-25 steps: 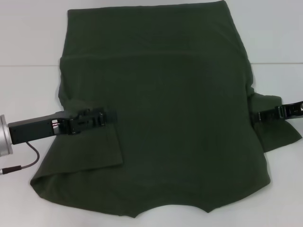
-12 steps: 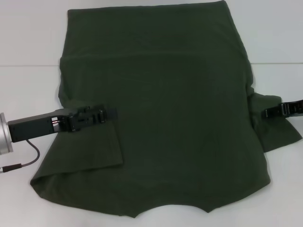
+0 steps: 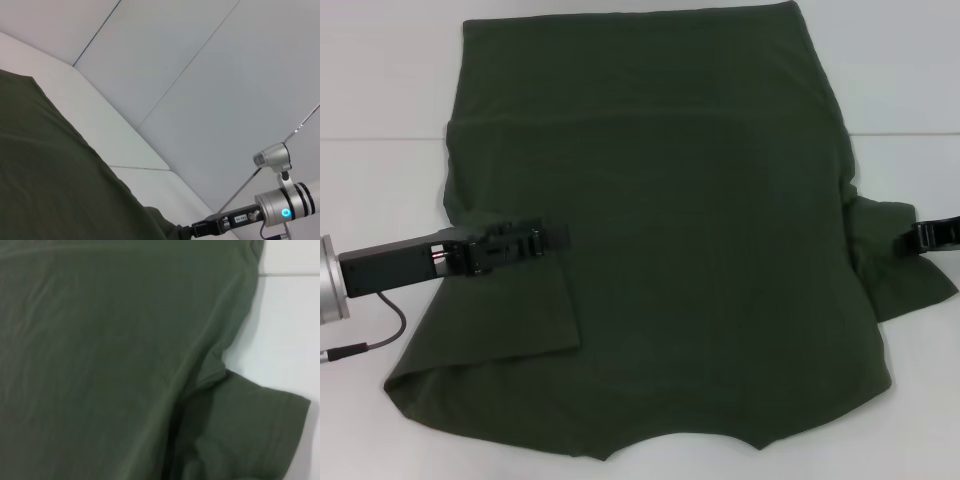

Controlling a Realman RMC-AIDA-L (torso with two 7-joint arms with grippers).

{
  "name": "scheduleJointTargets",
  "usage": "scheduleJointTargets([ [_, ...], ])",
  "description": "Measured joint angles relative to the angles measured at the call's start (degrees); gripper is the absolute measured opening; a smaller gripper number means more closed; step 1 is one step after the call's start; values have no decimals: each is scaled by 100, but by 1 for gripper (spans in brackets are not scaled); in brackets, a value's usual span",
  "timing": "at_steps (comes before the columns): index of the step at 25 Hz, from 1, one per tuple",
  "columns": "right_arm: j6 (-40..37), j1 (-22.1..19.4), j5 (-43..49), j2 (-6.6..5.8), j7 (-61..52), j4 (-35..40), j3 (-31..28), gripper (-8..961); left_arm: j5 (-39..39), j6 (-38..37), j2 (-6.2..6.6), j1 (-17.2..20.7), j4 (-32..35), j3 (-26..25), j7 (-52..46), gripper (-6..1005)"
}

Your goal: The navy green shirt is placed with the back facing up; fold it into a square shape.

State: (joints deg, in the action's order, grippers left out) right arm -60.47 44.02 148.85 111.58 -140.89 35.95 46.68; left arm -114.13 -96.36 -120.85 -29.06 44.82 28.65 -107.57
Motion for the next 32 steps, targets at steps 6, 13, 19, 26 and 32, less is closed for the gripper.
scheduleJointTargets([
  [6, 99, 14, 168, 6, -110, 37, -2, 187, 68, -14, 1, -1, 0, 0, -1, 766],
  [13, 366, -17, 448, -26, -305, 54, -5, 13, 150, -32, 22, 43, 0, 0, -8, 764],
  [19, 496, -33, 1049, 7, -660, 265, -34, 5, 192, -41, 27, 68, 0, 0, -19, 766],
  [26, 434, -15, 1082, -173, -806, 357, -54, 10, 209, -49, 11, 67, 0, 0, -19, 764],
  [32, 381, 171, 1080, -329, -882, 368, -62, 15, 356, -103, 3, 92, 0, 0, -73, 765],
])
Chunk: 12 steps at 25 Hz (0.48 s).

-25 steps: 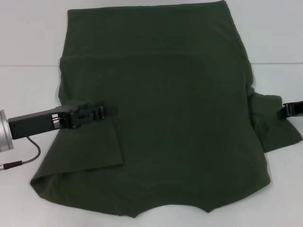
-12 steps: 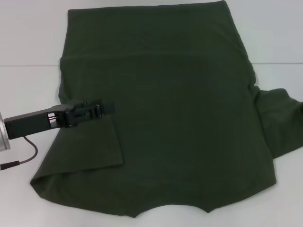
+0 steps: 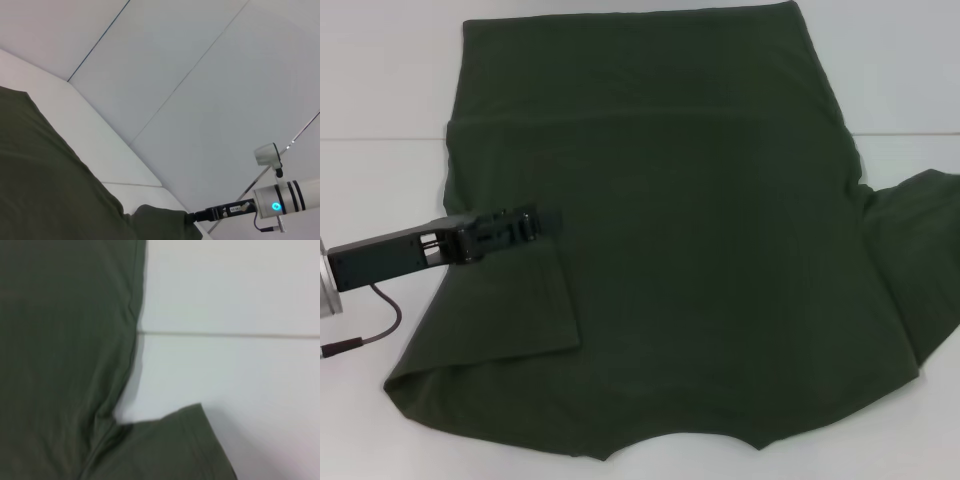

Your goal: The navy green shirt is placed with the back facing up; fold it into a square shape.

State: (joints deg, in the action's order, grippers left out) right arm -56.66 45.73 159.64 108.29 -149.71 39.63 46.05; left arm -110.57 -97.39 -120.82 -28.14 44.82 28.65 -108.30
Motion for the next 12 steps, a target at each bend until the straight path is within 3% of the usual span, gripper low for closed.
scheduleJointTargets([
  [7, -427, 200, -116, -55, -52, 23, -14, 20, 158, -38, 17, 18, 0, 0, -94, 766],
  [12, -1498, 413, -355, -43, 18, 121, -21, 24, 245, -26, 24, 19, 0, 0, -99, 766],
])
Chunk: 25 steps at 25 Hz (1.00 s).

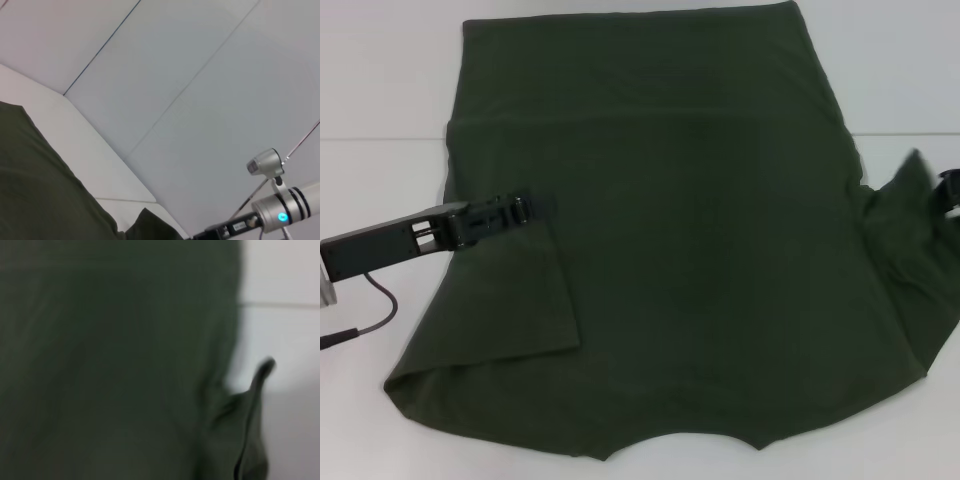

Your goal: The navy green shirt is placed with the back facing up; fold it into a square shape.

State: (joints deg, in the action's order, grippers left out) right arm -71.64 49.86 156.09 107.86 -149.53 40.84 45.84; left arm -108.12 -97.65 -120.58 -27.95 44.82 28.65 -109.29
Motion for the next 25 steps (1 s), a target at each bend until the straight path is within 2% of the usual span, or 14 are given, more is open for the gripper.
scheduleJointTargets([
  [4, -593, 195, -18, 136, -21, 300, 11, 27, 38, 29, 0, 0, 0, 0, -16, 765],
  [8, -713, 424, -67, 207, -98, 332, 9, 30, 45, 48, 3, 0, 0, -15, -48, 765],
  [10, -601, 539, -74, 250, -166, 222, 25, 31, 46, 52, 5, 0, 0, -69, -50, 765],
  [16, -97, 923, -86, 499, -214, -319, 63, 36, 59, 64, 8, -1, -30, -264, -23, 766],
  [21, 156, 962, -195, 714, -47, -371, 70, 39, 63, 101, 16, -1, -38, -276, -57, 766],
  [23, 139, 910, -286, 716, 13, -375, 37, 41, 64, 115, 18, 4, -41, -283, -73, 766],
  [25, 84, 798, -499, 662, 43, -373, -11, 42, 64, 129, 29, 11, -42, -289, -103, 766],
])
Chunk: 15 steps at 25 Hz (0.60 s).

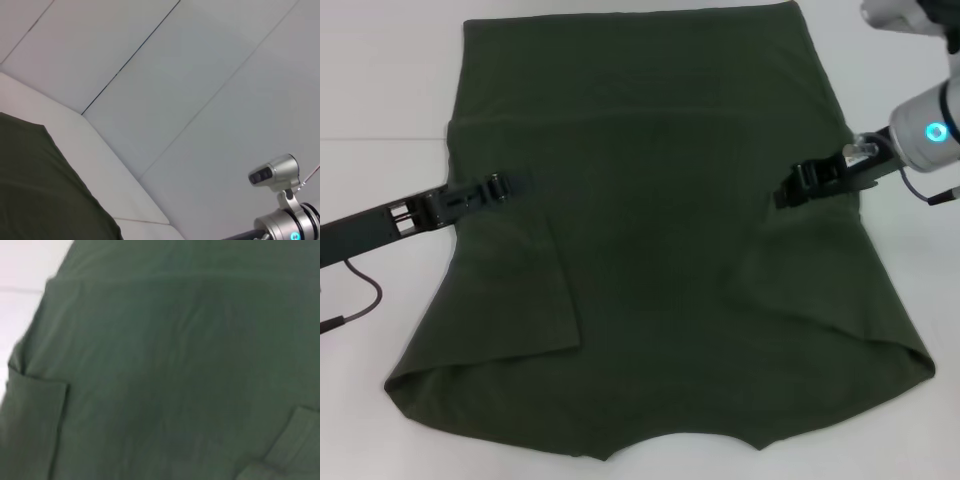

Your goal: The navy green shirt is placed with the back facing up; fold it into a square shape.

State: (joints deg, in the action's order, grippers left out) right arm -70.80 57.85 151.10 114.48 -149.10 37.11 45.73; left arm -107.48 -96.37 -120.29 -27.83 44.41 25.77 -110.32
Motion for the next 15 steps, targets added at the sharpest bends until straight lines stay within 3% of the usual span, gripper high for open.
scheduleJointTargets([
  [1, -41, -84, -189, -50, 25, 10, -13, 43, 0, 4, 13, 5, 0, -1, -35, 765],
  [8, -640, -829, -1949, -429, 587, 137, -221, 369, -155, -27, 184, 105, 186, -106, -1136, 766],
  [9, -805, -953, -2218, -497, 735, 144, -298, 412, -408, -144, 248, 140, 326, -223, -1741, 766],
  [15, -1276, -1408, -3037, -943, 938, 146, -590, 596, -1622, -762, 390, 178, 725, -591, -2977, 764],
])
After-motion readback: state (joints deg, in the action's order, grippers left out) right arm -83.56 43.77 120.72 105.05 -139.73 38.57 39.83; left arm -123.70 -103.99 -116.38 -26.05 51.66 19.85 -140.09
